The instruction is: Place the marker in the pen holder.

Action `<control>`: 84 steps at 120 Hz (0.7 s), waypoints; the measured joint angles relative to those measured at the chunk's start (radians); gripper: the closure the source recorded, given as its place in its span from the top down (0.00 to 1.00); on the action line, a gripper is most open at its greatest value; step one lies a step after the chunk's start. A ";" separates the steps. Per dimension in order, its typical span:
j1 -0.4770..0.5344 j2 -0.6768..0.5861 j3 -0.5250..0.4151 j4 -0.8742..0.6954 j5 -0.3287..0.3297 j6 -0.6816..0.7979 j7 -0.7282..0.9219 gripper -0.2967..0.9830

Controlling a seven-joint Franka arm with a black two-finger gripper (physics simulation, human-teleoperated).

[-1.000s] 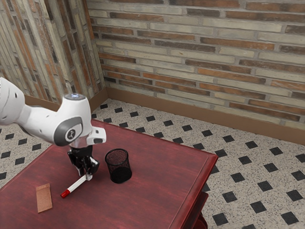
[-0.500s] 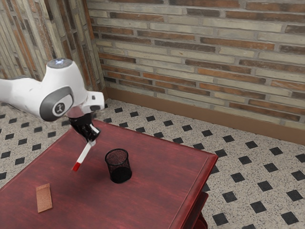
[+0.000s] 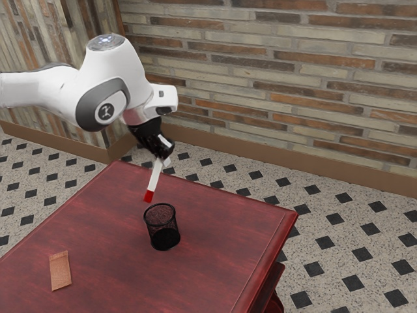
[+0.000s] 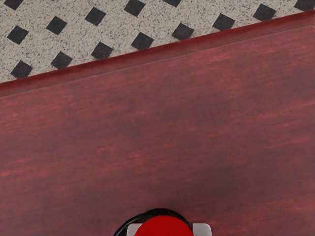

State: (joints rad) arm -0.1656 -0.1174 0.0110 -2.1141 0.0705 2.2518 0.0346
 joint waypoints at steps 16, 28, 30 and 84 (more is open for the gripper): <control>0.009 0.067 0.000 0.019 -0.003 0.000 -0.003 0.17; 0.017 0.093 -0.001 0.022 -0.006 0.000 -0.003 0.18; 0.017 0.095 -0.001 0.022 -0.007 0.000 -0.003 0.18; 0.012 0.199 0.003 0.058 -0.028 0.054 -0.003 0.18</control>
State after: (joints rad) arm -0.1534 0.0817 0.0136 -2.0560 0.0427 2.3059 0.0313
